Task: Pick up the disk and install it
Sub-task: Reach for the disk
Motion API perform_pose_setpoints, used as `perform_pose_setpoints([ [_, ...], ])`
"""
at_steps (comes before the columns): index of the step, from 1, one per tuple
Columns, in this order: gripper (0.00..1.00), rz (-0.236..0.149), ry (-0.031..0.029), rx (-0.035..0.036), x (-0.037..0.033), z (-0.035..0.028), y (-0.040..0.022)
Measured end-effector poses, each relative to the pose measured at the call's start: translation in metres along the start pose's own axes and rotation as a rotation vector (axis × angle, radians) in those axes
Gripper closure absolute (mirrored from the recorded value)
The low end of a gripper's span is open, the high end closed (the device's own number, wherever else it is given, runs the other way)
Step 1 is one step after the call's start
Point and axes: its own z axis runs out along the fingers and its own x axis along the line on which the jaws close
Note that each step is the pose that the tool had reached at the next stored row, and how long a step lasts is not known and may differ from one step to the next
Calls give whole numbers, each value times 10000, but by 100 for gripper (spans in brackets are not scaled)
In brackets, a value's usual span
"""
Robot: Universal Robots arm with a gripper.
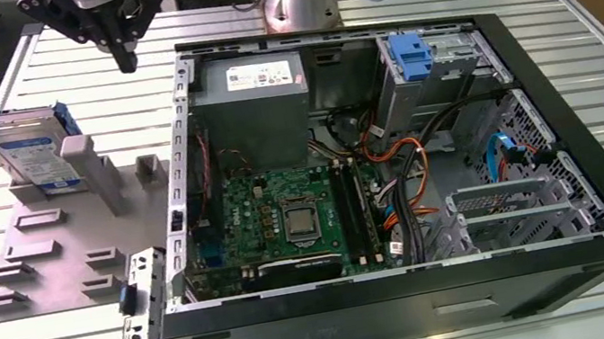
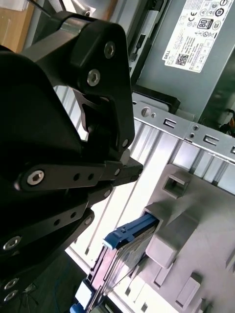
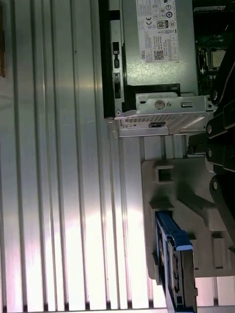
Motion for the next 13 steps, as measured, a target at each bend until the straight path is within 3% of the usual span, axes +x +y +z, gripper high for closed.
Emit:
perform_pose_setpoints([
  [13, 89, -1, 1, 0, 230, 19, -11],
])
